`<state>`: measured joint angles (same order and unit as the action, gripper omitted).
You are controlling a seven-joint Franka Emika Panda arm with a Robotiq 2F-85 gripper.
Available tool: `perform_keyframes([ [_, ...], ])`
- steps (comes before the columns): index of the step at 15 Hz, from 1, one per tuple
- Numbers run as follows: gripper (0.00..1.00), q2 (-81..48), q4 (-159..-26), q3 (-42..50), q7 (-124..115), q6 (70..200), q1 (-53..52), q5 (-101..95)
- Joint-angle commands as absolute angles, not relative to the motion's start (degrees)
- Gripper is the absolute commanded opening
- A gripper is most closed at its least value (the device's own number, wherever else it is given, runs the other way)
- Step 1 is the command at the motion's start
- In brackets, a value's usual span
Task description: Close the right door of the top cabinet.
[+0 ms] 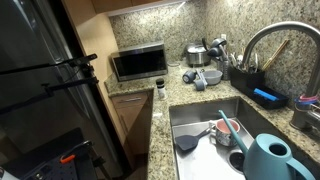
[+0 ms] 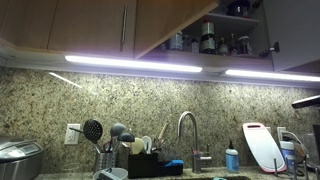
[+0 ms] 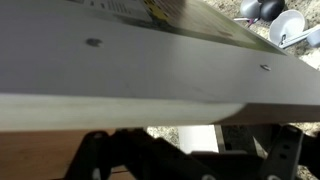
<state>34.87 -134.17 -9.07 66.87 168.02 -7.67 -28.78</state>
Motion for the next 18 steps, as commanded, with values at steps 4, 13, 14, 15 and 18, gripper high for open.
perform_keyframes([
  [4,1.0,34.4,-132.7,-5.9,66.0,169.3,-5.6,-29.6],
  [13,1.0,34.4,-132.3,-1.7,66.7,168.8,-6.0,-28.1],
  [14,1.0,34.4,-132.3,-1.1,66.6,168.8,-5.8,-28.0],
  [15,1.0,34.4,-132.2,-0.3,66.6,168.8,-5.7,-27.7],
  [18,1.0,34.4,-131.5,1.5,66.4,169.0,-5.0,-27.3],
])
